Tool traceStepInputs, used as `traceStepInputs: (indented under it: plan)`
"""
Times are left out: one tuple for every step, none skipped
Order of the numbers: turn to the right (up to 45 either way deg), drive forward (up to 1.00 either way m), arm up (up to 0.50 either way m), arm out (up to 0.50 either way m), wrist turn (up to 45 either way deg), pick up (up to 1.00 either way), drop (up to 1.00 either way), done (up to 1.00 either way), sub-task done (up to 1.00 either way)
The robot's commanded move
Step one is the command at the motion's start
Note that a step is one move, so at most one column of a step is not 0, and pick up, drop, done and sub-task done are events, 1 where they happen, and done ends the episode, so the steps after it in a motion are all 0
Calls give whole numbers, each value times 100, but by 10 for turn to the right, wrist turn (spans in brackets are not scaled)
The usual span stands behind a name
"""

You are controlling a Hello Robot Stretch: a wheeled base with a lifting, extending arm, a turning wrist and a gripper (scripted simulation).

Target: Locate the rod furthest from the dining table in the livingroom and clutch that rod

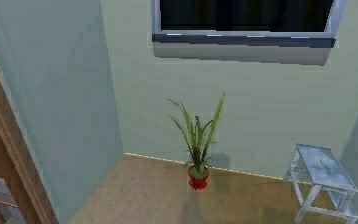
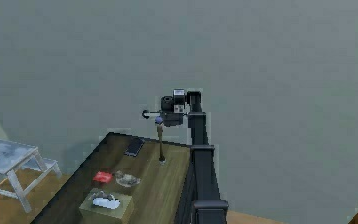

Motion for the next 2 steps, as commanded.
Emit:
traceStepInputs:
  plan:
    - [0, 0, 10, 0, 0, 0, 0, 0, 0]
    - [0, 0, 0, 0, 0, 0, 0, 100, 0]
